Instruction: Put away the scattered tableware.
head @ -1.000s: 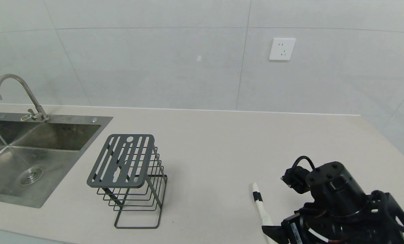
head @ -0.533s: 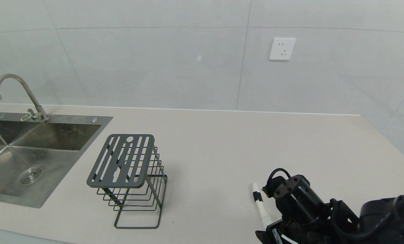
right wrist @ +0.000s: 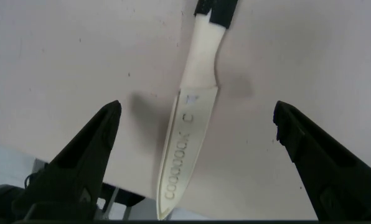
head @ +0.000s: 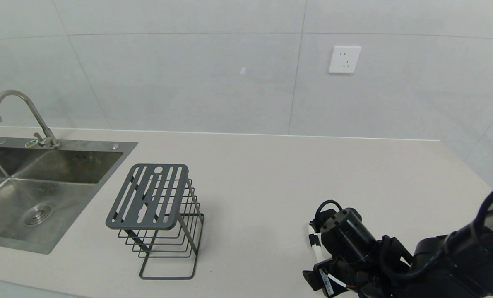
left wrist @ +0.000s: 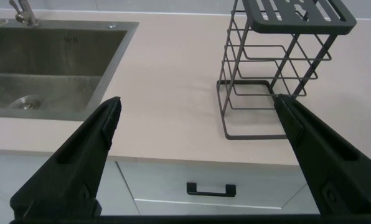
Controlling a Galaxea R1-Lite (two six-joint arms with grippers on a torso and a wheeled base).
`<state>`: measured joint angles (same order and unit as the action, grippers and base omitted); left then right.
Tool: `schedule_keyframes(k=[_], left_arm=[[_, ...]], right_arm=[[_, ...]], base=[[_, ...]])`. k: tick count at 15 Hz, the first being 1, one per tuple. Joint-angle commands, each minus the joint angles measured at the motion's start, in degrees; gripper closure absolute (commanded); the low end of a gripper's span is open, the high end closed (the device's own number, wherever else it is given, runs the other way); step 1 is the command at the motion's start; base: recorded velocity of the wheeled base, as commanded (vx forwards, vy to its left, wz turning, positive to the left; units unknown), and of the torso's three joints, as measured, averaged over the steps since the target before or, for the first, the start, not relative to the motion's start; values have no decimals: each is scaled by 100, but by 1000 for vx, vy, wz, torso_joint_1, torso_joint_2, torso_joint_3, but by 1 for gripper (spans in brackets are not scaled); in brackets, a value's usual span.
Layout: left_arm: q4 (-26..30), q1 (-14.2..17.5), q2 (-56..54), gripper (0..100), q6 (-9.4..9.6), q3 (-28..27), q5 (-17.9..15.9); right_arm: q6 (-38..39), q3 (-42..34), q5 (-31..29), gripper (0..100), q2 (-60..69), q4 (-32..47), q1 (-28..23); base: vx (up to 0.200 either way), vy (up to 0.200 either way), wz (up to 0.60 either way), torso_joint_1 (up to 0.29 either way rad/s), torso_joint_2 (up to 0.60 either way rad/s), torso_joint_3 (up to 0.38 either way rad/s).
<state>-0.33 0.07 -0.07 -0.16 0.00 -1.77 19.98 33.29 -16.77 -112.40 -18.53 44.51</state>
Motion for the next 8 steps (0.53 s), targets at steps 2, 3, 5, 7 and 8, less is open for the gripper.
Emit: schedule_keyframes(k=[2, 3, 5, 7, 8], left_arm=[[-2, 1, 7, 0, -11, 0, 1], [-2, -7, 7, 0, -11, 0, 1], [-2, -7, 7, 0, -11, 0, 1], [-2, -7, 7, 0, -11, 0, 1], [-2, -7, 7, 0, -19, 0, 1]], right_arm=[[-3, 11, -1, 0, -256, -72, -39], [-3, 19, -1, 0, -265, -72, -83], [-3, 19, -1, 0, -265, -72, -197], [-3, -42, -1, 0, -274, -72, -171], [6, -95, -1, 100, -309, -72, -127]], base=[[0, 0, 0, 0, 0, 0], [0, 0, 0, 0, 0, 0], [0, 0, 0, 0, 0, 0], [0, 0, 0, 0, 0, 0], [0, 0, 0, 0, 0, 0]])
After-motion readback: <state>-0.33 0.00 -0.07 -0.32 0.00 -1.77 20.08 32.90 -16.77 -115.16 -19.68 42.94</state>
